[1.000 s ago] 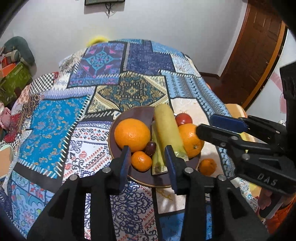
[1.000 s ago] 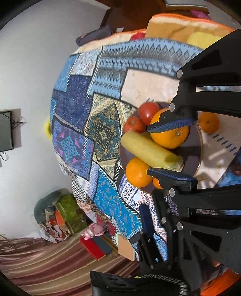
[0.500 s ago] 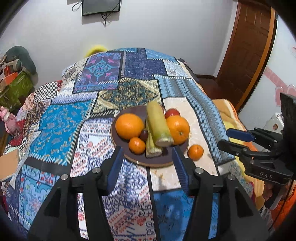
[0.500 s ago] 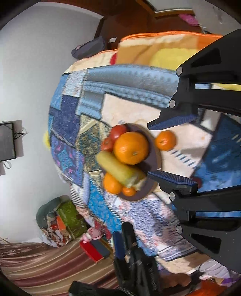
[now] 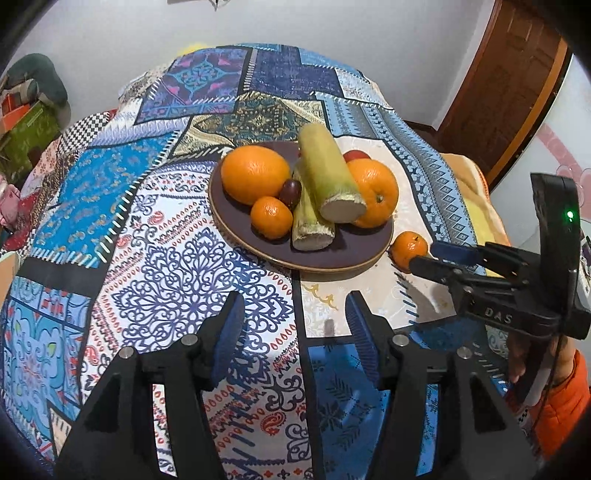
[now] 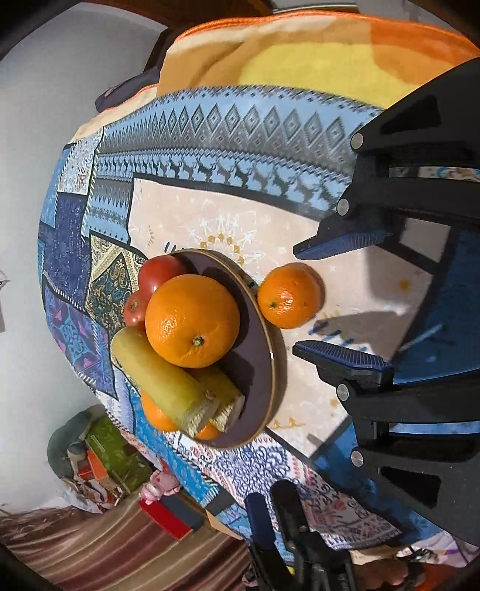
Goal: Organize fruits
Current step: 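Grasp a loose mandarin with the right gripper while the left grasps another purple plum, then place the mandarin on the plate with the right gripper while the left places the plum there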
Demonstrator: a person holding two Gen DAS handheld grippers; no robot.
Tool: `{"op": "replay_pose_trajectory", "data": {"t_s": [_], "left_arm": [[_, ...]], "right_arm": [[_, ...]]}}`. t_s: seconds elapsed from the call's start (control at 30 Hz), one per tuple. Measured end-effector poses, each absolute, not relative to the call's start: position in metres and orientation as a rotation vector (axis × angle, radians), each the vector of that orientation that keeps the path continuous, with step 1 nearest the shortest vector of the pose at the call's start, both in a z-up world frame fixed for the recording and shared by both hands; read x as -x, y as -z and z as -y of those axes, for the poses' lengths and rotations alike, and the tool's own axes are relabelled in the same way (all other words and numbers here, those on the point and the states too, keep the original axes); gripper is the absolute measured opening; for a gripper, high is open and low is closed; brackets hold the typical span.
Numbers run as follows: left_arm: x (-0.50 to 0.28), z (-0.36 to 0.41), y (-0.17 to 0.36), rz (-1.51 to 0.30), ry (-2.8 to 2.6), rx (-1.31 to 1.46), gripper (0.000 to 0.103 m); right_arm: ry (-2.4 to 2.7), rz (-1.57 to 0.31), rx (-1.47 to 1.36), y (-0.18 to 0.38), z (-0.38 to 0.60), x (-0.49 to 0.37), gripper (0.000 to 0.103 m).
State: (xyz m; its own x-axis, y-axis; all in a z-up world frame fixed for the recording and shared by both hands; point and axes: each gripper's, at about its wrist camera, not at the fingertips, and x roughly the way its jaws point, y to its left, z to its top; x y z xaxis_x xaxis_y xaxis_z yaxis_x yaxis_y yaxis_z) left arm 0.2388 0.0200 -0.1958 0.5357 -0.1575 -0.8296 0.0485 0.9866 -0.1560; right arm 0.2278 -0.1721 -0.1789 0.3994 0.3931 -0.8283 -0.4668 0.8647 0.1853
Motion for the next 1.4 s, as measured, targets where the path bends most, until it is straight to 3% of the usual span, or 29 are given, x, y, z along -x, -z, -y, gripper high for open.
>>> {"op": "replay_pose_trajectory", "data": {"t_s": [0.2,0.53,0.73,1.03,1.4], "left_arm": [[-0.244,-0.015,0.207,-1.028,0.143,0.130,0.057],[-0.228,0.017,0.201,-1.024,0.219,0.105,0.055],[-0.218,0.045,0.205,-1.053,0.261,0.084,0.045],[-0.222,0.070,0.228,-1.118,0.260,0.064,0.021],[-0.216,0.055,0.219,-1.077,0.229,0.063,0.019]], "right_arm": [[-0.537,-1.040,0.117,0.187,0.167,-0.230,0.036],[-0.532,-0.999,0.100,0.171,0.189,-0.190,0.036],[-0.541,-0.970,0.086,0.158,0.205,-0.159,0.036],[-0.559,-0.954,0.052,0.149,0.213,-0.145,0.036],[-0.572,-0.957,0.035,0.149,0.206,-0.154,0.036]]}}
